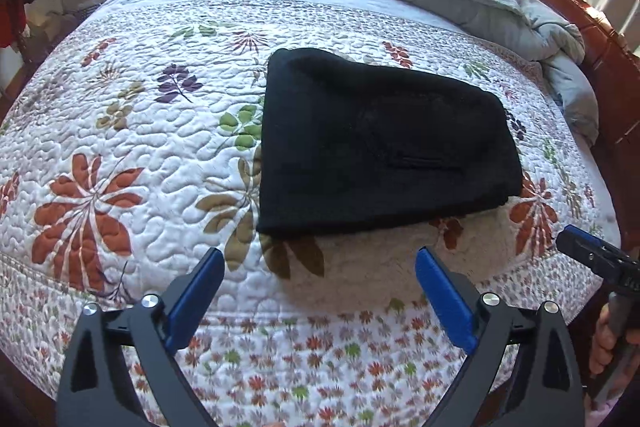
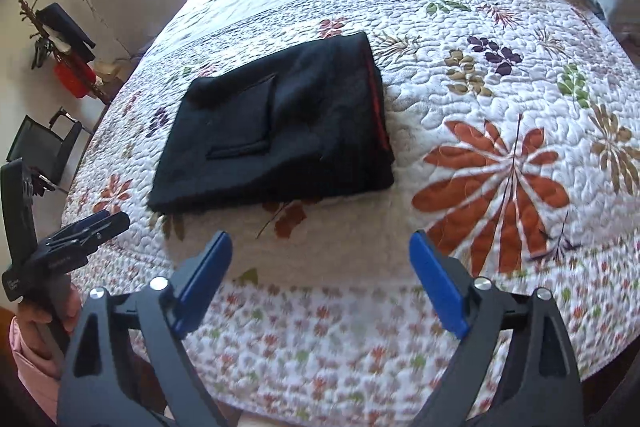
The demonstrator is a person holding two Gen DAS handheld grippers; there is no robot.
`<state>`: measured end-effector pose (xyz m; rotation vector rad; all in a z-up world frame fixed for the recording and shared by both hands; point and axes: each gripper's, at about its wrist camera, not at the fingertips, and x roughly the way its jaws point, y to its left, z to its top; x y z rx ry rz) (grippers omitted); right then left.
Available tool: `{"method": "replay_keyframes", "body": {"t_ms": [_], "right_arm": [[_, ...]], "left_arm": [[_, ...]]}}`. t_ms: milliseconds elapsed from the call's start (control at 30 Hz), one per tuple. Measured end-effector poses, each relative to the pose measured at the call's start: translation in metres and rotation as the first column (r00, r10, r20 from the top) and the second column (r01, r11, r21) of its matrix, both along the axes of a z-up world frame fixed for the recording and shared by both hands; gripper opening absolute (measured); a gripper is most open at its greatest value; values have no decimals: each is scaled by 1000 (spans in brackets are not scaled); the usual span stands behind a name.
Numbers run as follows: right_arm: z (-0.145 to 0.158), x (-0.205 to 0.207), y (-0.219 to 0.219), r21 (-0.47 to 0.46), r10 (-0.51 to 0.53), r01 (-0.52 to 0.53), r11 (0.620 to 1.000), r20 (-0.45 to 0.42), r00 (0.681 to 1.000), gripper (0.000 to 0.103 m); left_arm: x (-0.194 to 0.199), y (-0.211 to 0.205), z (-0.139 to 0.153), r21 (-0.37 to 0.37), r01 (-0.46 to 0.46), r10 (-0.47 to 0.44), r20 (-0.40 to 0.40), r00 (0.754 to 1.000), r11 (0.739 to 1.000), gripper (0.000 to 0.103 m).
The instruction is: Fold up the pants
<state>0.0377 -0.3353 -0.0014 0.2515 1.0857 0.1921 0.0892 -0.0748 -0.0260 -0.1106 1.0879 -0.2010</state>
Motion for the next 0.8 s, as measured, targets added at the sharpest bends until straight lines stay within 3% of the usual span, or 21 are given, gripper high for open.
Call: {"method": "replay_keyframes", "body": {"t_ms": [300,800], "right_arm": [[21,-28,20,-13,34,-33,999,17,999,92],[35,-42,29,-22,37,-36,999,38,999,93]], "left_arm": [[-34,3,24,58,-17,15,29,999,998,97],[-55,0,43,44,-22,20,49,999,999,97]]}}
